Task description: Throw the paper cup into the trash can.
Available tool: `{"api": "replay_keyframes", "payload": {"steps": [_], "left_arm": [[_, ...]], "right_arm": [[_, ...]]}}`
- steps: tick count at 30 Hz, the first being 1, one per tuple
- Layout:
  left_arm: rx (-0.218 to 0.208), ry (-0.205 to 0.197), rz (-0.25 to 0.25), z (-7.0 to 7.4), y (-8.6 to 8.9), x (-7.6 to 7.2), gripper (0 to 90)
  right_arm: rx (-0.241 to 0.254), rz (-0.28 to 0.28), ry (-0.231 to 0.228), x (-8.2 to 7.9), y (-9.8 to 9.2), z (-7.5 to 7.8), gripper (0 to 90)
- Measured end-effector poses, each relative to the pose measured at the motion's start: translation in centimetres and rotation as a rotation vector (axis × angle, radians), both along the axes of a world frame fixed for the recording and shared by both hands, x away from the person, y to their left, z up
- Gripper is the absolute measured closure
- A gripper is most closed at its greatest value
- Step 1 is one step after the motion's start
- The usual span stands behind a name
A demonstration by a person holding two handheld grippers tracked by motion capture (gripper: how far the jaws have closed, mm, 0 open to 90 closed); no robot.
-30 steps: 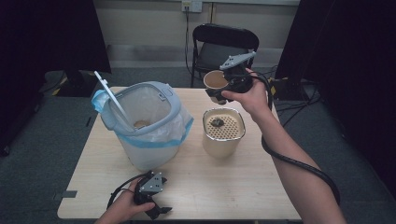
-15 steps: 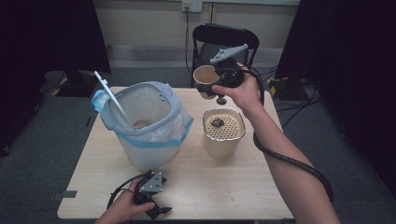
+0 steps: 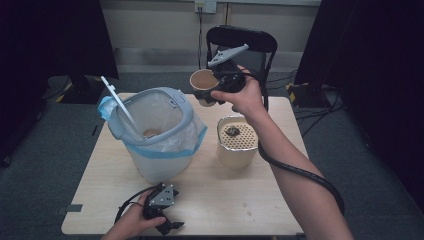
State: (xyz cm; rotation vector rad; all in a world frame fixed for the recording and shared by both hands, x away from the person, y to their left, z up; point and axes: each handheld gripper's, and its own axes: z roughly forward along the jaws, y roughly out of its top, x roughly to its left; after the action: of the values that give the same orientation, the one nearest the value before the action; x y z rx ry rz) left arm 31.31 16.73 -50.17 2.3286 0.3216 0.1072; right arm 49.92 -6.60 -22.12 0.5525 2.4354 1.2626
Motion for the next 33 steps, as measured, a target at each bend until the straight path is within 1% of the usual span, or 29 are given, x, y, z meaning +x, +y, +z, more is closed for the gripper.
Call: {"api": "replay_keyframes", "payload": {"steps": [7, 10, 14, 23, 28, 33], "left_arm": [[0.0, 0.0, 0.0, 0.0, 0.0, 0.0, 0.0], [0.0, -0.001, 0.0, 0.0, 0.0, 0.0, 0.0], [-0.001, 0.0, -0.001, 0.0, 0.0, 0.0, 0.0], [-0.001, -0.001, -0.001, 0.0, 0.0, 0.0, 0.0], [-0.001, 0.0, -0.001, 0.0, 0.0, 0.0, 0.0], [-0.001, 0.0, 0.0, 0.0, 0.0, 0.0, 0.0]], "right_arm": [[0.011, 0.021, 0.008, -0.3, 1.4, 0.2, 27.2], [0.011, 0.036, 0.0, -0.4, 2.0, 0.5, 27.2], [0.017, 0.041, -0.003, -0.6, 2.5, 0.9, 27.2], [0.028, 0.068, -0.002, -0.9, 4.1, 1.4, 27.2], [0.026, 0.088, 0.0, -1.1, 5.1, 1.4, 27.2], [0.045, 0.104, 0.007, -1.3, 6.2, 1.3, 27.2]]}}
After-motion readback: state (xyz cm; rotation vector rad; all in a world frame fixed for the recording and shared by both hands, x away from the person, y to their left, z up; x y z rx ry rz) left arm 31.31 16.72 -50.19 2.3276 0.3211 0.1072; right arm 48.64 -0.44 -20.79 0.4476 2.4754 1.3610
